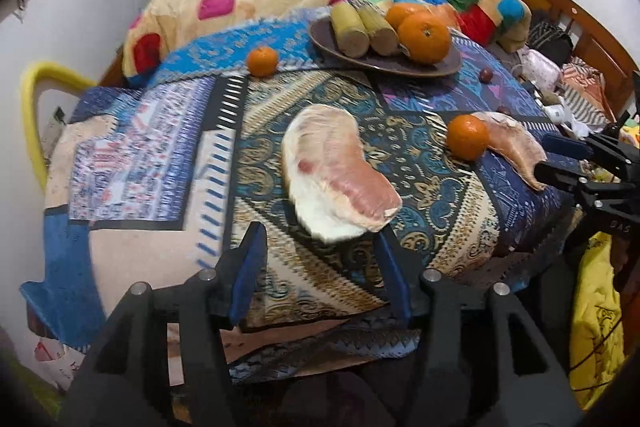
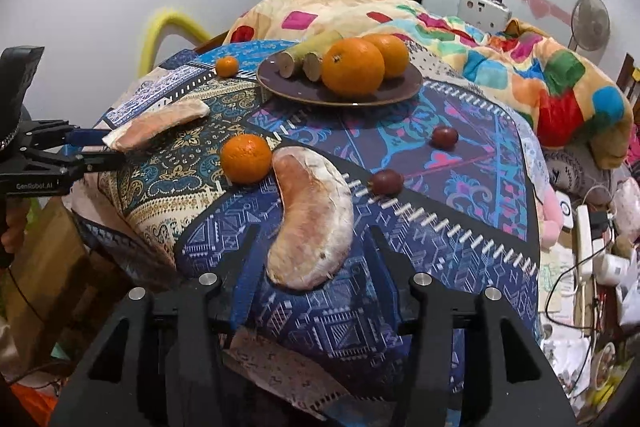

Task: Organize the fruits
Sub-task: 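Lift the pomelo segment with the left tool while the right tool closes on the other segment, then carry the pomelo segment toward the purple plate with the left tool while the right tool carries its segment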

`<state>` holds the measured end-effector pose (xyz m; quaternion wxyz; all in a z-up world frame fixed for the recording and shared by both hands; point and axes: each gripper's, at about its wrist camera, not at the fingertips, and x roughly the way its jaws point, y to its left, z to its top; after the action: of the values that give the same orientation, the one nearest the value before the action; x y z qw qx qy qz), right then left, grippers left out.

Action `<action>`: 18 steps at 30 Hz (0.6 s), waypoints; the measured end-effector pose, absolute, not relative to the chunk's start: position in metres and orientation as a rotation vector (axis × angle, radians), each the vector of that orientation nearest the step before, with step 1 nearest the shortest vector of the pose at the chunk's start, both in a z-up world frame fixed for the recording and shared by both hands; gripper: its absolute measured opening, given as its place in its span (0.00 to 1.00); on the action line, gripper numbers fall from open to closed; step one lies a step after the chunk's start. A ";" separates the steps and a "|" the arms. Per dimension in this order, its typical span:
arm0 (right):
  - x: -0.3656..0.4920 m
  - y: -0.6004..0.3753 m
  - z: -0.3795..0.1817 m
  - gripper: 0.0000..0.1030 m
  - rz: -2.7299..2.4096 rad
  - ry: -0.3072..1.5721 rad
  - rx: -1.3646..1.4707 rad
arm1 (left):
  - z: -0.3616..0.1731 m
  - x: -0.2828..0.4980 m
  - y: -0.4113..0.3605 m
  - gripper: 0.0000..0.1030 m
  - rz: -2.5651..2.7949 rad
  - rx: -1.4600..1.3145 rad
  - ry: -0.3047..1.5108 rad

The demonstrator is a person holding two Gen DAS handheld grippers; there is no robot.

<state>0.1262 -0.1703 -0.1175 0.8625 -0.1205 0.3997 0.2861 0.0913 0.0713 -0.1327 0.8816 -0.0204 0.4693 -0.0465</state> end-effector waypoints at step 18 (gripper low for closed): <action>0.146 -0.154 -0.136 0.37 0.608 0.822 -0.247 | -0.136 0.128 0.058 0.61 -0.112 -0.036 0.981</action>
<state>0.1455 -0.1544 -0.1358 0.8651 -0.1177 0.3921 0.2900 0.1277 0.0577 -0.1361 0.8803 -0.0175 0.4710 -0.0535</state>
